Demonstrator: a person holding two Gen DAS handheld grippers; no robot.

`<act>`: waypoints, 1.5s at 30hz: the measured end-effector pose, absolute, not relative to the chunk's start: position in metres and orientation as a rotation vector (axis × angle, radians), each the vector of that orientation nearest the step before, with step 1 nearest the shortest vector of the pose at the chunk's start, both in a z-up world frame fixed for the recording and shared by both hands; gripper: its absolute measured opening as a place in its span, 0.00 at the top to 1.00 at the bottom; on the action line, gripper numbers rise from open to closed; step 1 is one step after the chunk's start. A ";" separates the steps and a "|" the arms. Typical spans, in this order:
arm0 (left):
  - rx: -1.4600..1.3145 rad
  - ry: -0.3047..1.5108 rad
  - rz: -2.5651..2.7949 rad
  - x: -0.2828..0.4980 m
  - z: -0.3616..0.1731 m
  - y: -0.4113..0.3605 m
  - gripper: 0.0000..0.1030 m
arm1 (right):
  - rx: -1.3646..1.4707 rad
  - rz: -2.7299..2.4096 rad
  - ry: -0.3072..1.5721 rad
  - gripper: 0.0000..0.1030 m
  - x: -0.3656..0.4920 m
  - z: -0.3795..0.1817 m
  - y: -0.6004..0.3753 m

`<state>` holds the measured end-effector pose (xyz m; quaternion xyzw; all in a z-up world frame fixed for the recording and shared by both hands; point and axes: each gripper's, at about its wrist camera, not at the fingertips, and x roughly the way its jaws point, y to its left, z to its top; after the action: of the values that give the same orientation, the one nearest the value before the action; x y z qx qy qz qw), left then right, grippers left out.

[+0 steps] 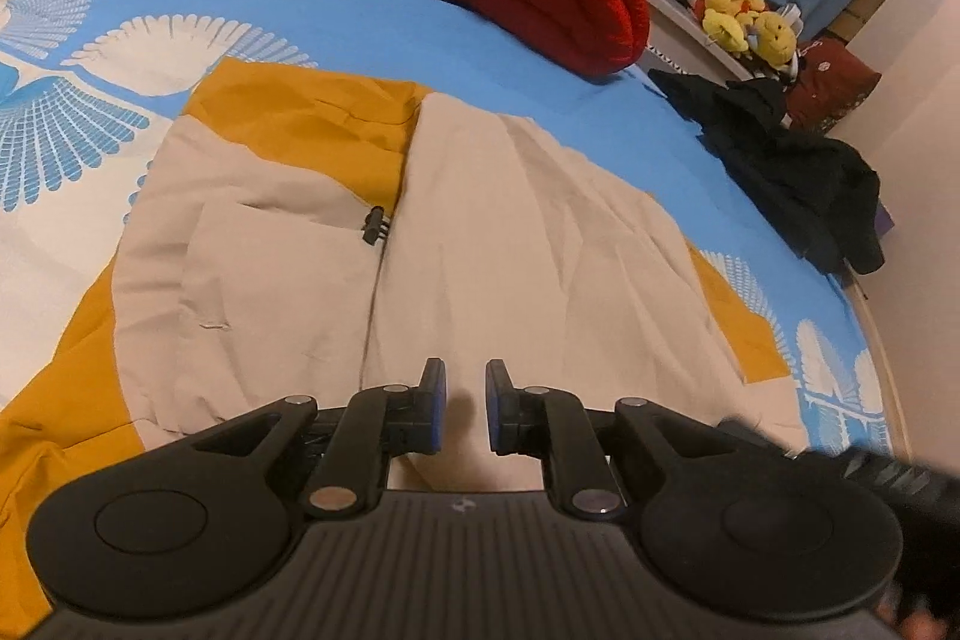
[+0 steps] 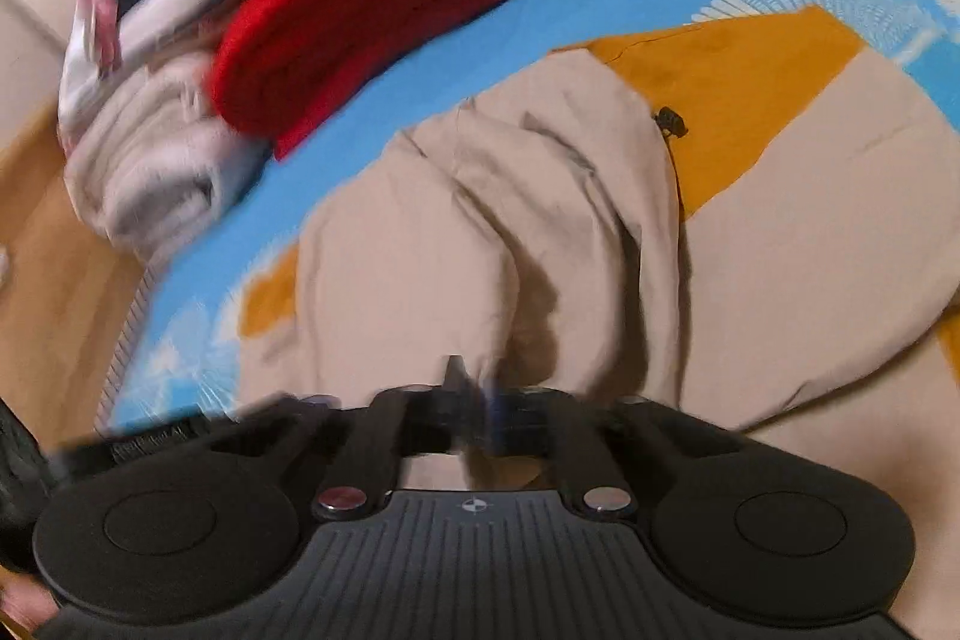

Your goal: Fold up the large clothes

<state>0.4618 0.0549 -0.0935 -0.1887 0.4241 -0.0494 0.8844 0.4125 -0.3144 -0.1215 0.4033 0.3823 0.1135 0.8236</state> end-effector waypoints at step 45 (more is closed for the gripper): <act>-0.113 0.978 -0.149 0.455 -0.073 0.019 0.65 | 0.621 -0.046 0.808 0.64 0.397 -0.100 -0.333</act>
<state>0.4551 0.0187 -0.0732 -0.0540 0.4692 -0.0713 0.8786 0.3973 -0.3328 -0.1004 0.2971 0.3867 -0.0222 0.8728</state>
